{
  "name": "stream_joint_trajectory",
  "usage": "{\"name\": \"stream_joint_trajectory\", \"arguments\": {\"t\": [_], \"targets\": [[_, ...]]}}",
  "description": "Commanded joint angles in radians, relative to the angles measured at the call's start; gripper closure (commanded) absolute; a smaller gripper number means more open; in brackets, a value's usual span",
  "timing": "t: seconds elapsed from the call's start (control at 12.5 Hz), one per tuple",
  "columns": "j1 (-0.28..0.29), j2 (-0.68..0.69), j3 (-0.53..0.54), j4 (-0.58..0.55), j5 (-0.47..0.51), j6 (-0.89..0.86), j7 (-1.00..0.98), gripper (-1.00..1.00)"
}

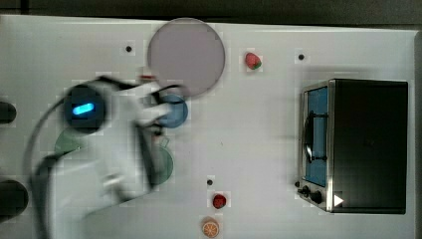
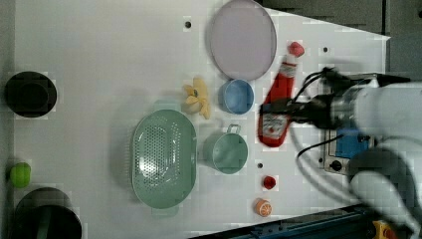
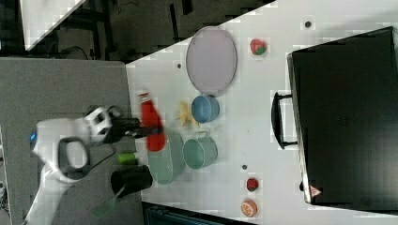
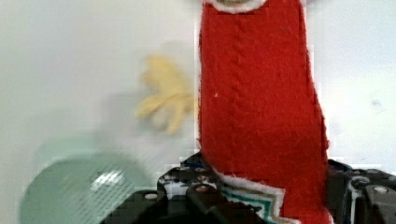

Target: Pick ketchup from strainer and place it on the table

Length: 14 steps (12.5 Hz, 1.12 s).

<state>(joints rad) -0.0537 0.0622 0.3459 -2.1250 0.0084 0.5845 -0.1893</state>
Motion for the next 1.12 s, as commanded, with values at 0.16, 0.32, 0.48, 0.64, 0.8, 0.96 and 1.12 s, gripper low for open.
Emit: {"name": "stream_joint_trajectory", "arguments": {"t": [0.16,0.32,0.48,0.64,0.8,0.96,1.12], "targets": [[-0.086,0.001,-0.185,-0.046,-0.004,0.005,-0.249,-0.25],[-0.088,0.004,-0.258,-0.090,-0.004,0.042,-0.312,-0.25],[-0.089,0.018,-0.297,-0.140,-0.004,0.092,-0.318,-0.25],[-0.088,0.059,-0.303,-0.181,-0.004,0.163,-0.318,-0.25],[-0.085,0.127,-0.297,-0.199,-0.004,0.247,-0.318,-0.25],[-0.084,0.206,-0.295,-0.200,-0.004,0.312,-0.318,-0.25],[-0.084,0.269,-0.295,-0.200,-0.004,0.369,-0.318,-0.25]]}}
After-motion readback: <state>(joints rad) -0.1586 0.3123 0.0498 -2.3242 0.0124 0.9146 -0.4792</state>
